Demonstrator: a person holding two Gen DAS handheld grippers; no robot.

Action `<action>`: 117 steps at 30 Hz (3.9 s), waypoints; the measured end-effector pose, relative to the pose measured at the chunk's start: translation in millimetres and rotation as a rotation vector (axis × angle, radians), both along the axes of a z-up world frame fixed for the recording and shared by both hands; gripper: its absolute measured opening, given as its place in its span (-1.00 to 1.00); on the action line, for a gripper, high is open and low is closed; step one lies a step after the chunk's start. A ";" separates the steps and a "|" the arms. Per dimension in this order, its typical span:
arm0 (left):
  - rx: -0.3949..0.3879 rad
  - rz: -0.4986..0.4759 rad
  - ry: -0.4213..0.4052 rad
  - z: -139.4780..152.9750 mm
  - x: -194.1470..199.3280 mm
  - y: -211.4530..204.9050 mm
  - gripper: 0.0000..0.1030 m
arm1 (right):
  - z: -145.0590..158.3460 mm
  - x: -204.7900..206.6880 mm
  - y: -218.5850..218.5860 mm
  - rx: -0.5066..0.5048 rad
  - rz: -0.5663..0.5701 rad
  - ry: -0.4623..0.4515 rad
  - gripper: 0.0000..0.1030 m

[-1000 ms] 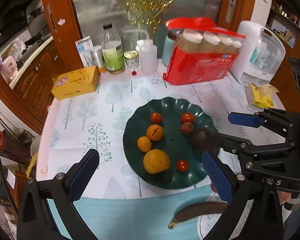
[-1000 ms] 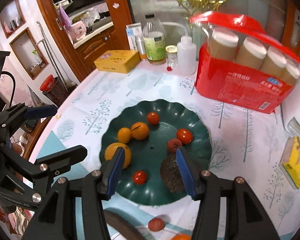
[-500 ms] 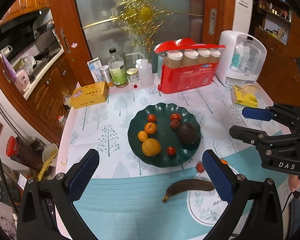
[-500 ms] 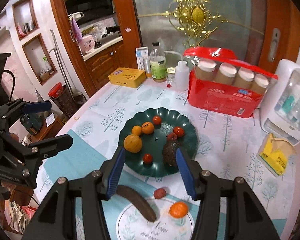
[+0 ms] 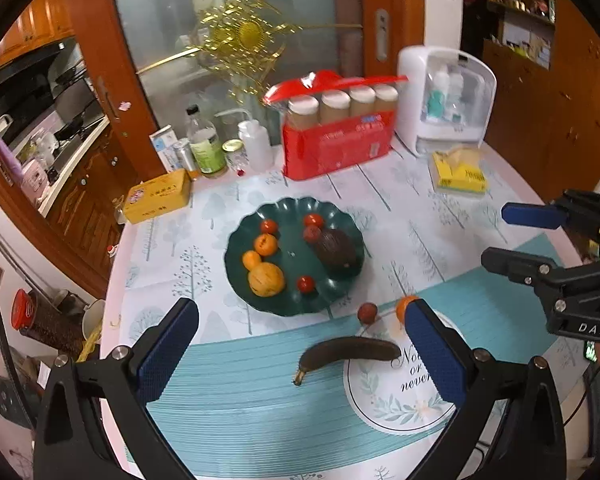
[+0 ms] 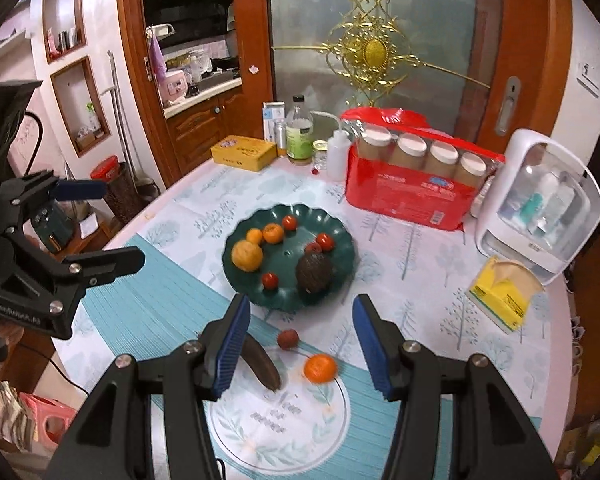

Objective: Organize fruits
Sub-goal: 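Move both tools back toward the white plate, then grasp the banana with the left tool while the right tool grasps the orange, then carry the banana and orange onto the green plate and release both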

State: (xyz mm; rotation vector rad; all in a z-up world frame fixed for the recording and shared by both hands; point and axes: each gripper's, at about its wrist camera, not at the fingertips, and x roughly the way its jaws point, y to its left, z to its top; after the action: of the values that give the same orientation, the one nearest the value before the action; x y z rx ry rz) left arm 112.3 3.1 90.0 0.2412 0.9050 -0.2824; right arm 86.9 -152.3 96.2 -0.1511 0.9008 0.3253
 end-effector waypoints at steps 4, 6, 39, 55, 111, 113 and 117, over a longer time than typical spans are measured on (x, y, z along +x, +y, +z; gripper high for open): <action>0.042 -0.031 0.004 -33.8 -4.1 -11.6 0.99 | -26.0 -4.4 -12.8 -0.001 -0.026 0.029 0.05; 0.069 -0.058 0.010 -49.2 -6.1 -16.8 0.99 | -41.0 -3.6 -20.5 0.017 -0.040 0.055 0.05; 0.200 -0.401 0.259 -222.6 57.4 -48.9 0.88 | -219.2 37.6 -25.0 0.095 -0.171 0.291 0.04; 0.269 -0.690 0.306 -228.4 49.0 -61.2 0.51 | -226.2 34.3 -18.8 0.062 -0.132 0.255 -0.11; 0.070 0.037 0.148 -27.0 48.8 42.7 -0.43 | -26.9 39.6 27.9 0.180 -0.008 -0.009 -0.13; 0.070 0.048 0.121 -4.8 64.0 47.6 -0.43 | -7.7 55.2 31.6 0.175 -0.007 -0.042 -0.13; 0.065 0.071 0.092 20.3 95.6 53.6 -0.42 | 16.7 89.0 41.9 0.155 -0.013 -0.084 -0.13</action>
State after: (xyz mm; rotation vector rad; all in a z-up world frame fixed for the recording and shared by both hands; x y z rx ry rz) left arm 207.9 56.7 110.2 0.2571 1.0129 -0.1994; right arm 175.8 -110.4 112.9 -0.0161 0.7898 0.3724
